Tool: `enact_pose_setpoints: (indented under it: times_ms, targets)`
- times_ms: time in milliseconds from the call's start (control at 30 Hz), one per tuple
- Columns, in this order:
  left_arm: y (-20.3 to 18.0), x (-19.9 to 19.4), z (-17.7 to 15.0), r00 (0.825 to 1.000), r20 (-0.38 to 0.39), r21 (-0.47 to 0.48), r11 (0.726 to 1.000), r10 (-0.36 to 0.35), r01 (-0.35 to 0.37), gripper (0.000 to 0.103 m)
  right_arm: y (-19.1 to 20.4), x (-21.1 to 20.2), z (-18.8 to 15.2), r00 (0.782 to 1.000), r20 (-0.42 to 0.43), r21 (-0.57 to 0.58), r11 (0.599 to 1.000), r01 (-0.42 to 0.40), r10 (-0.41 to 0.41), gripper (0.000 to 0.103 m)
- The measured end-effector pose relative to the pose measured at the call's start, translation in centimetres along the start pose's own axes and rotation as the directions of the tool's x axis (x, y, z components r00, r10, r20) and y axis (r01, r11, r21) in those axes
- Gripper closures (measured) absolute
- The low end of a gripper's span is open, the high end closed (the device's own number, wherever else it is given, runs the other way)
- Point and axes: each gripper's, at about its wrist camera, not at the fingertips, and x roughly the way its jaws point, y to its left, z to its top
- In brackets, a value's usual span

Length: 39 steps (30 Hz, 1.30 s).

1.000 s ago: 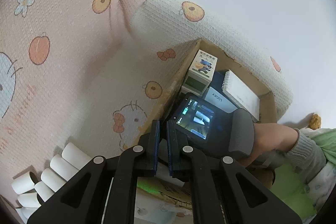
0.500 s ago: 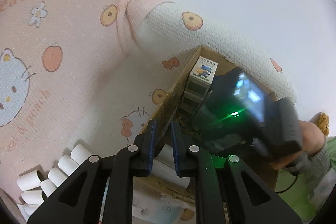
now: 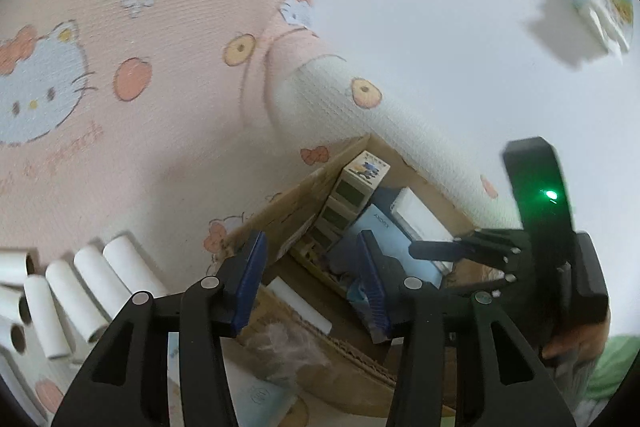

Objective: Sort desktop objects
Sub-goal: 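Move the right gripper back over the white tubes on the sheet, then position the open left gripper around an upright white tube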

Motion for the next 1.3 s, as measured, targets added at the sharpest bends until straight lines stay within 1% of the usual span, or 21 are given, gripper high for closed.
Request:
enact_pose_setpoints:
  times_ms: [33, 67, 100, 133, 167, 300, 400, 467, 500, 633, 667, 733, 767, 867, 900, 967, 1033, 1167, 1233, 1300]
  targets:
    - [0.1, -0.5, -0.3, 1.0, 0.019, -0.005, 1.0, -0.006, 0.006, 0.055, 0.7, -0.6, -0.1, 1.0, 0.018, -0.009, 1.0, 0.012, -0.012, 0.047]
    - [0.2, -1.0, -0.5, 0.999, 0.035, -0.008, 1.0, -0.009, 0.009, 0.066, 1.2, -1.1, -0.6, 0.999, 0.032, -0.018, 1.0, 0.024, -0.024, 0.046]
    - [0.5, -1.5, -0.8, 0.999, 0.049, -0.017, 1.0, -0.006, 0.007, 0.074, 1.8, -1.3, -1.0, 0.999, 0.042, -0.026, 0.999, 0.035, -0.034, 0.044]
    - [0.8, -1.9, -1.1, 0.998, 0.057, -0.03, 1.0, 0.001, 0.001, 0.087, 2.5, -1.6, -1.2, 0.998, 0.055, -0.037, 0.998, 0.045, -0.043, 0.041]
    - [1.3, -2.4, -1.5, 0.998, 0.061, -0.05, 0.999, 0.014, -0.011, 0.094, 2.9, -2.0, -1.6, 0.997, 0.064, -0.046, 0.998, 0.048, -0.045, 0.041]
    - [3.8, -4.2, -3.3, 0.995, 0.074, -0.119, 0.992, 0.06, -0.051, 0.094, 5.0, -4.1, -2.4, 0.995, 0.089, -0.089, 0.994, 0.057, -0.049, 0.04]
    - [6.2, -5.5, -5.3, 0.993, 0.079, -0.194, 0.979, 0.085, -0.068, 0.094, 6.9, -5.8, -2.7, 0.984, 0.153, -0.143, 0.983, 0.112, -0.09, 0.04]
    - [7.6, -6.4, -7.0, 0.989, 0.07, -0.219, 0.97, 0.126, -0.108, 0.094, 8.2, -6.3, -3.1, 0.978, 0.195, -0.178, 0.977, 0.113, -0.078, 0.04]
    - [8.3, -6.9, -7.8, 0.986, 0.065, -0.226, 0.965, 0.154, -0.135, 0.094, 8.7, -6.4, -3.3, 0.978, 0.202, -0.19, 0.977, 0.098, -0.059, 0.04]
    - [10.4, -8.3, -10.5, 0.975, 0.019, -0.235, 0.949, 0.22, -0.209, 0.094, 10.3, -6.5, -4.2, 0.982, 0.181, -0.213, 0.977, -0.017, 0.057, 0.04]
    - [10.9, -8.9, -11.3, 0.968, 0.012, -0.237, 0.941, 0.251, -0.241, 0.094, 10.6, -6.6, -4.2, 0.98, 0.18, -0.217, 0.975, -0.04, 0.08, 0.04]
    - [11.8, -10.0, -12.5, 0.954, -0.003, -0.231, 0.928, 0.3, -0.292, 0.094, 11.6, -6.5, -4.3, 0.973, 0.173, -0.234, 0.966, -0.109, 0.151, 0.04]
    - [12.4, -10.7, -13.2, 0.944, -0.013, -0.226, 0.919, 0.329, -0.323, 0.094, 12.2, -6.6, -4.3, 0.97, 0.171, -0.242, 0.962, -0.13, 0.175, 0.04]
    - [13.8, -12.5, -14.4, 0.913, -0.023, -0.224, 0.888, 0.407, -0.401, 0.094, 14.6, -6.7, -4.5, 0.957, 0.184, -0.286, 0.943, -0.167, 0.226, 0.04]
    - [14.4, -13.2, -14.8, 0.906, -0.025, -0.233, 0.879, 0.422, -0.416, 0.094, 15.8, -6.6, -4.6, 0.948, 0.2, -0.307, 0.935, -0.177, 0.246, 0.04]
    - [15.6, -14.3, -15.6, 0.897, -0.031, -0.268, 0.861, 0.441, -0.433, 0.094, 17.3, -6.6, -4.7, 0.934, 0.215, -0.332, 0.921, -0.204, 0.285, 0.04]
    - [16.7, -15.4, -16.5, 0.895, -0.037, -0.306, 0.847, 0.445, -0.434, 0.094, 19.0, -6.2, -4.7, 0.921, 0.209, -0.373, 0.897, -0.237, 0.33, 0.04]
    - [19.1, -17.1, -18.2, 0.884, -0.059, -0.385, 0.806, 0.464, -0.449, 0.094, 22.3, -4.9, -5.1, 0.916, 0.172, -0.465, 0.85, -0.249, 0.362, 0.04]
    - [20.0, -17.5, -18.8, 0.88, -0.066, -0.412, 0.791, 0.47, -0.453, 0.094, 23.9, -3.7, -5.5, 0.921, 0.158, -0.484, 0.841, -0.241, 0.355, 0.04]
    - [20.8, -18.0, -19.3, 0.879, -0.066, -0.443, 0.776, 0.472, -0.45, 0.094, 24.8, -2.8, -5.7, 0.918, 0.135, -0.492, 0.829, -0.265, 0.374, 0.04]
